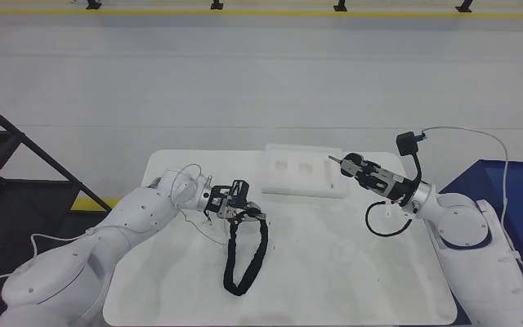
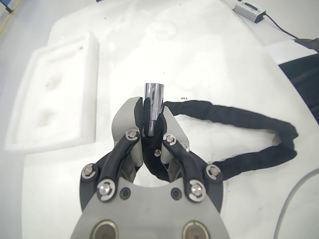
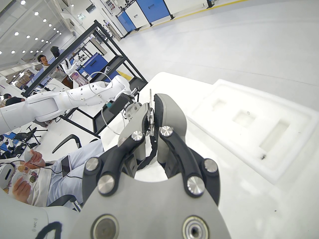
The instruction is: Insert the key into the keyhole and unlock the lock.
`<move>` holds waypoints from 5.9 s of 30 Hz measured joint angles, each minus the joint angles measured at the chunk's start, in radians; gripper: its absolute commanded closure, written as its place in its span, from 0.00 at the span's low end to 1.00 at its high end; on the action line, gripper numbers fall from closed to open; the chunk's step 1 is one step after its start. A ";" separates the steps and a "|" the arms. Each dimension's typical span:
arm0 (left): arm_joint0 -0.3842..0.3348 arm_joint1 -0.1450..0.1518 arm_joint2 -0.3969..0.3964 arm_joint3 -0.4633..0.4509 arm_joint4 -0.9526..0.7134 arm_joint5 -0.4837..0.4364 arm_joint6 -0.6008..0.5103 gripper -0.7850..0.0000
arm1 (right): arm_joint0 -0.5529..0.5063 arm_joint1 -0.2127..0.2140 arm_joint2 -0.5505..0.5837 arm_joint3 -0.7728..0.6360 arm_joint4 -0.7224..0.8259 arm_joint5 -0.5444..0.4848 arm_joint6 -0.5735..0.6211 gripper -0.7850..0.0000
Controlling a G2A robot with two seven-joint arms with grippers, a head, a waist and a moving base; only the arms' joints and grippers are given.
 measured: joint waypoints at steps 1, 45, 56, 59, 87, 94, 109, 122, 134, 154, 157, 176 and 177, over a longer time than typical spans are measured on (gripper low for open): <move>-0.006 0.010 -0.002 -0.026 -0.022 -0.009 -0.009 1.00 | -0.001 0.001 -0.002 -0.008 -0.009 0.008 0.012 1.00; -0.036 0.083 -0.101 -0.310 -0.113 0.135 0.013 1.00 | -0.030 0.045 0.024 -0.483 -0.061 0.550 0.428 1.00; -0.044 0.070 -0.164 -0.383 -0.154 0.084 -0.169 1.00 | 0.055 0.048 -0.084 -0.590 -0.160 0.839 0.473 1.00; -0.036 0.066 -0.175 -0.393 -0.153 0.083 -0.195 1.00 | 0.076 0.044 -0.118 -0.580 -0.159 0.871 0.455 1.00; 0.037 0.060 -0.273 -0.432 -0.101 0.023 -0.207 1.00 | 0.117 0.049 -0.181 -0.537 -0.183 0.944 0.411 1.00; 0.044 0.053 -0.288 -0.422 -0.092 0.019 -0.210 1.00 | 0.118 0.050 -0.187 -0.533 -0.169 0.941 0.404 1.00; 0.061 0.042 -0.319 -0.416 -0.076 -0.010 -0.214 1.00 | 0.130 0.051 -0.204 -0.531 -0.162 0.935 0.369 1.00; 0.067 0.027 -0.333 -0.387 -0.069 -0.029 -0.206 1.00 | 0.128 0.052 -0.211 -0.507 -0.140 0.923 0.362 1.00; 0.072 0.019 -0.348 -0.382 -0.048 -0.040 -0.195 1.00 | 0.142 0.052 -0.229 -0.491 -0.132 0.926 0.356 1.00; 0.085 0.020 -0.379 -0.403 0.041 -0.016 -0.194 1.00 | 0.161 0.056 -0.253 -0.472 -0.117 0.934 0.396 1.00; 0.087 0.022 -0.382 -0.408 0.060 -0.010 -0.185 1.00 | 0.166 0.056 -0.257 -0.468 -0.116 0.936 0.397 1.00; 0.102 0.023 -0.398 -0.423 0.089 -0.015 -0.159 1.00 | 0.175 0.061 -0.266 -0.459 -0.118 0.941 0.396 1.00; 0.103 0.023 -0.400 -0.424 0.090 -0.016 -0.158 1.00 | 0.176 0.061 -0.267 -0.459 -0.118 0.941 0.396 1.00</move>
